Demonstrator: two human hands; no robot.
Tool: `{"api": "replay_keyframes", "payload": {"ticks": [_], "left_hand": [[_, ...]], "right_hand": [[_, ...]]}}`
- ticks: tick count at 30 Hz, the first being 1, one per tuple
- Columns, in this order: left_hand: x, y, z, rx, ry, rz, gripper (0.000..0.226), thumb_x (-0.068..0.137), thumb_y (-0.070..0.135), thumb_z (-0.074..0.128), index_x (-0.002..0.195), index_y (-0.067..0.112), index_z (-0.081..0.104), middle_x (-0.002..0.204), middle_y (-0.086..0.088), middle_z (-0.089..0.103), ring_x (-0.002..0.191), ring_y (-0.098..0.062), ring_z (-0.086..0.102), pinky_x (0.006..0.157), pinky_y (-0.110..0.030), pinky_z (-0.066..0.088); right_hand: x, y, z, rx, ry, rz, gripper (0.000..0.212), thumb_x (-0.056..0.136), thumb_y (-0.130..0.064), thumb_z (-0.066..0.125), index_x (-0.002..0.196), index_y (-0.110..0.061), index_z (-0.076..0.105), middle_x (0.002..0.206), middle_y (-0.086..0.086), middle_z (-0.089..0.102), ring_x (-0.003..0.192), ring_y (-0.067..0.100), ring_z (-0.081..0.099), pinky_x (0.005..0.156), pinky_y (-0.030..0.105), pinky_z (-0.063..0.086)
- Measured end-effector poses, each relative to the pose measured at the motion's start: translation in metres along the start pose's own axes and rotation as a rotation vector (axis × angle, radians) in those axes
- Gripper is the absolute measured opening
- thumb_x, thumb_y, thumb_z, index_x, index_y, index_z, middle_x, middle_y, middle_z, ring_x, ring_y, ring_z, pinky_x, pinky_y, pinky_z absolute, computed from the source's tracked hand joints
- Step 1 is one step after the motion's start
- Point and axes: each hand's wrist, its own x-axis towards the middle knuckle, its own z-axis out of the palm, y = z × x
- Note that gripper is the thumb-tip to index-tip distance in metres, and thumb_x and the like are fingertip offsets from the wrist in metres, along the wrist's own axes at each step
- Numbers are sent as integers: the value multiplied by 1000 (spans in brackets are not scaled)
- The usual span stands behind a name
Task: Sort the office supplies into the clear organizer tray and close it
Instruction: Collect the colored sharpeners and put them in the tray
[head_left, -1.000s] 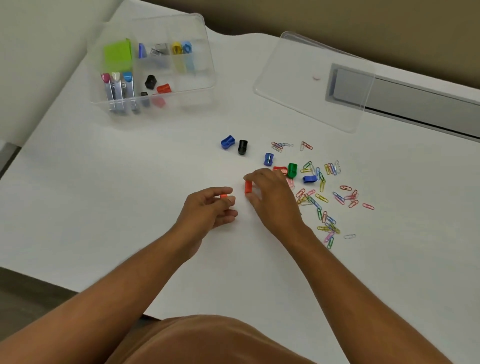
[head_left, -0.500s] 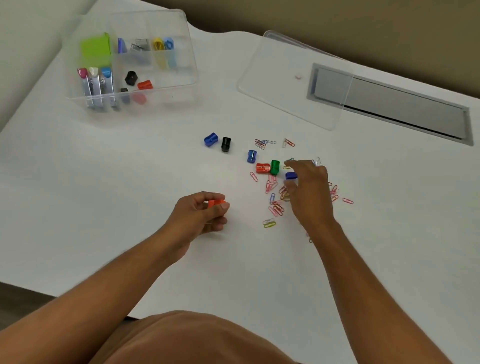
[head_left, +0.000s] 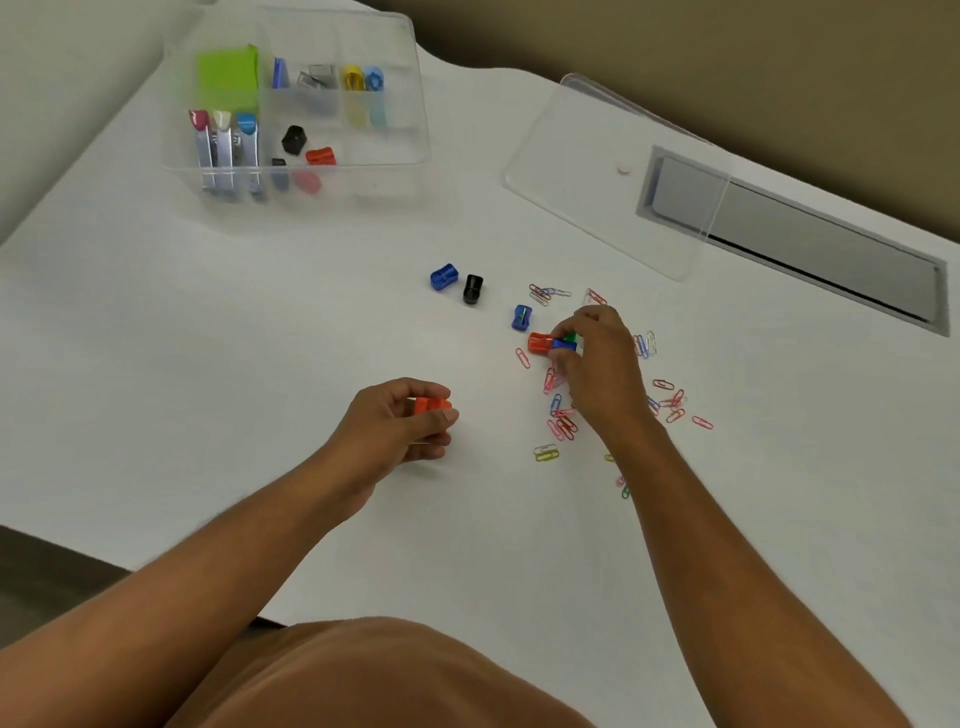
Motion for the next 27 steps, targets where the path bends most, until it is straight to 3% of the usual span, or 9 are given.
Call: {"api": "replay_keyframes", "payload": {"ticks": [4,10,13,15,17,19,22,27], "left_hand": [[-3,0,-10,-29,7,7,25,89,9,79,114,11,74,112,-21,75,82,-23,75,74,-29,63],[-3,3,-21,-62,17,2,23,90,10,78,113,11,74,112,-21,75,81,-24,75,71,-29,63],[-3,10,-28,-74,18,-1,24,89,13,79,113,13,75,110,-17,76,82,-24,75,71,-31,62],[-4,16,-35,-94,22,5,23,90,16,79,113,15,75,108,-16,77,81,-22,74,71,-31,60],[-3,23,-43,-128,19,14,22,91,18,78,113,16,75,105,-14,76,80,-20,73,70,-31,58],[-1,31,-53,-157,14,25,22,92,18,77,114,17,75,103,-12,75,80,-20,72,71,-31,58],[8,44,-70,-167,24,32,21,96,17,73,116,17,74,103,-9,74,81,-20,72,70,-31,59],[23,65,-109,-191,54,46,17,98,14,69,114,18,74,104,-10,74,85,-22,75,72,-32,62]], "right_hand": [[-3,1,3,-68,2,10,17,95,-8,69,109,-18,66,111,1,62,103,19,60,84,22,42],[-6,0,0,-19,49,42,14,95,-7,69,106,-15,66,109,3,66,95,17,61,86,24,50],[-16,-4,-11,287,159,146,16,90,-9,76,102,-17,68,103,-1,71,94,16,68,80,18,53],[-26,-14,-19,726,164,298,18,89,-4,77,101,-15,68,101,2,75,92,20,74,81,24,58],[-42,-33,-14,1164,25,426,18,91,1,71,103,-11,65,101,8,78,94,25,75,84,27,61],[-57,-56,1,1324,-132,509,17,93,2,66,106,-9,63,108,15,77,101,27,74,84,26,61],[-69,-99,26,1320,-264,541,19,92,1,68,109,-7,63,110,17,77,103,29,74,85,28,62],[-56,-172,48,1079,-240,364,19,91,2,71,107,-8,65,104,2,79,98,23,76,83,29,62]]}}
